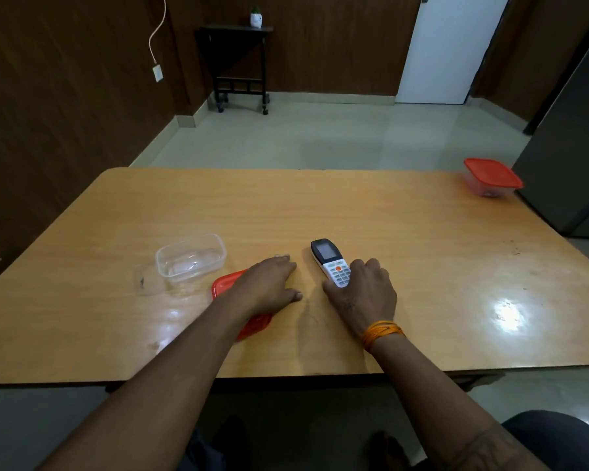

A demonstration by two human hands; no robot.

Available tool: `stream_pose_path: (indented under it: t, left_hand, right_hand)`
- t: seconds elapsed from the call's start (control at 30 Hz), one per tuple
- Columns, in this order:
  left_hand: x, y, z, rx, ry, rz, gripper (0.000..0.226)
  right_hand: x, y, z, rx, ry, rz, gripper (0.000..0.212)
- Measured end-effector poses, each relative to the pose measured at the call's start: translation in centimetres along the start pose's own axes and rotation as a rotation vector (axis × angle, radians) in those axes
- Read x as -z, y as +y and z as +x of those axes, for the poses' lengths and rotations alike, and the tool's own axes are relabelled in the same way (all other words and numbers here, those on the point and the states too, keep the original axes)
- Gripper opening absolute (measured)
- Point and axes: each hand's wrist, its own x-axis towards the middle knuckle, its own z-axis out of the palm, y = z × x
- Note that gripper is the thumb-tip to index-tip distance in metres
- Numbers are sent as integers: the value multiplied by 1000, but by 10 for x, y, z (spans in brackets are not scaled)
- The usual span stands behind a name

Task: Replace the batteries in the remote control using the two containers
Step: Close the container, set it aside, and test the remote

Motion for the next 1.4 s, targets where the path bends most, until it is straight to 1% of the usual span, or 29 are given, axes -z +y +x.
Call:
stream_pose_path:
  t: [0.07, 0.13, 0.2, 0.23, 0.3, 0.4, 0.43, 0.5, 0.57, 0.67, 0.73, 0.87, 0.97, 1.03, 1.1, 1.13, 1.2, 1.23, 1.27, 1.33, 1.4]
  left_hand:
    - [4, 2, -7, 23, 32, 9, 82]
    - [11, 6, -17, 64, 99, 5, 81]
    - [19, 9, -30, 101, 195, -36, 74]
    - [23, 10, -38, 122, 241, -65, 69]
    - [29, 5, -54, 192, 320, -115, 54]
    - [34, -14, -76, 356, 394, -140, 28]
    - [34, -23, -82, 411, 389, -115, 23]
    - [30, -40, -91, 507, 350, -92, 23]
    - [25, -51, -95, 545, 298, -114, 33]
    - [20, -54, -96, 554, 216, -153, 43]
    - [20, -52, -94, 546, 197, -183, 43]
    - [19, -51, -91, 545, 196, -276, 42]
    - [20, -54, -90, 541, 169, -370, 37]
    - [21, -56, -91, 526, 176, -426, 46]
    - [29, -54, -95, 508, 297, -566, 60]
    - [35, -53, -97, 510, 383, -697, 66]
    - [49, -48, -101, 543, 512, -997, 69]
    - [54, -47, -102, 552, 530, -1109, 68]
    - [57, -48, -103, 546, 527, -1187, 64]
    - [58, -51, -103, 500, 531, -1299, 49]
    - [56, -58, -100, 485, 576, -1335, 33]
  right_hand:
    - [2, -2, -4, 20, 55, -6, 54]
    - [3, -8, -12, 89, 155, 21, 47]
    - [4, -20, -22, 165, 235, 80, 40]
    - [3, -27, -28, 191, 244, 122, 38]
    - [-1, -44, -39, 217, 202, 230, 37]
    - [-6, -70, -50, 223, 91, 354, 39]
    - [-7, -77, -52, 221, 47, 353, 40]
    - [-10, -88, -55, 207, -88, 311, 43]
    - [-10, -99, -56, 192, -227, 273, 44]
    - [-10, -112, -56, 143, -331, 275, 32]
    - [-11, -118, -55, 92, -355, 293, 35]
    - [-14, -121, -53, 29, -374, 343, 28]
    - [-9, -120, -51, -70, -367, 509, 34]
    - [-3, -120, -54, -109, -292, 631, 34]
    - [1, -121, -59, -38, -172, 702, 26]
    - [2, -121, -61, 33, -116, 707, 21]
    - [4, -124, -63, 191, -24, 644, 16]
    - [4, -126, -63, 276, 26, 582, 17]
    - [4, -129, -64, 366, 84, 505, 18]
    - [1, -134, -62, 514, 165, 364, 20]
    - [-2, -140, -56, 569, 133, 371, 21]
